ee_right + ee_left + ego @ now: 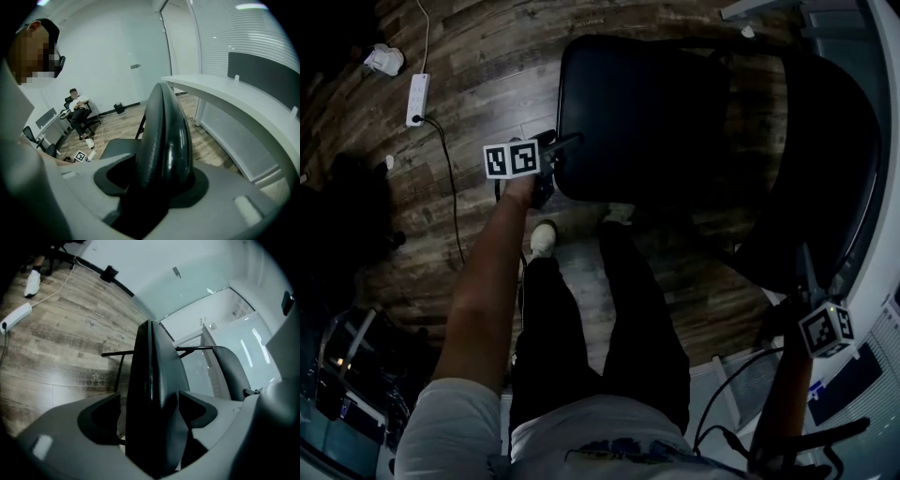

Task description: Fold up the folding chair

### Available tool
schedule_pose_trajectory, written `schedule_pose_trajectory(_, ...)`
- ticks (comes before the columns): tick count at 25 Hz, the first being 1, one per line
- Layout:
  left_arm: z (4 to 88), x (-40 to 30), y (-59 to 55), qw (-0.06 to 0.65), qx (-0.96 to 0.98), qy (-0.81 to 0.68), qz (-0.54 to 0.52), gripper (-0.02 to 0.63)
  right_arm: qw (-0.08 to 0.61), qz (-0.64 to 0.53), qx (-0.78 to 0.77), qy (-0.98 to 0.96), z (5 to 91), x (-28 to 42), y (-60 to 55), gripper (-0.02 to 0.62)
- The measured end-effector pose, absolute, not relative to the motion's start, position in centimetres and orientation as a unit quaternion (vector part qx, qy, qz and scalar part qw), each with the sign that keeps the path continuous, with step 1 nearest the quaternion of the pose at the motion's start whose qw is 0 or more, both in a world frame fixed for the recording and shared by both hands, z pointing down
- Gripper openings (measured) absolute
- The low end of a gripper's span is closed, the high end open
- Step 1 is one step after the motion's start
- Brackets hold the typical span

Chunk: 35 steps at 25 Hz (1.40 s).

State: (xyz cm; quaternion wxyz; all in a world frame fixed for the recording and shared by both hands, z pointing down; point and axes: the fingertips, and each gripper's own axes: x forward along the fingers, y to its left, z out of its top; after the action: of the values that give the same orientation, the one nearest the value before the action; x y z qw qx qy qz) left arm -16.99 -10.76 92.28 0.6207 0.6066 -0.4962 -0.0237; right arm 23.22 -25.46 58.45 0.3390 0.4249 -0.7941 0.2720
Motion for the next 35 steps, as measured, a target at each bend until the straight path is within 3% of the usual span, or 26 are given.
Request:
schedule_pose_trajectory(9,92.9,-14.6,-12.3,0.641,0.641,-0.413,-0.089,0.4,0.339,0.275,0.428,-0.791,58.5,22.5,-25.7,0.204)
schedule_pose_trajectory(25,93.1,-13.9,-12.9,0.666,0.644,-0.359,-0.112,0.328,0.332,0.283,0.426,-0.793,58.4,22.4,-26.0,0.19)
schedule_pose_trajectory(35,92.8,-13.8,-12.7,0.671,0.641,-0.353,-0.119,0.316,0.324,0.303,0.408,-0.798,58.3,22.0,-26.1,0.145)
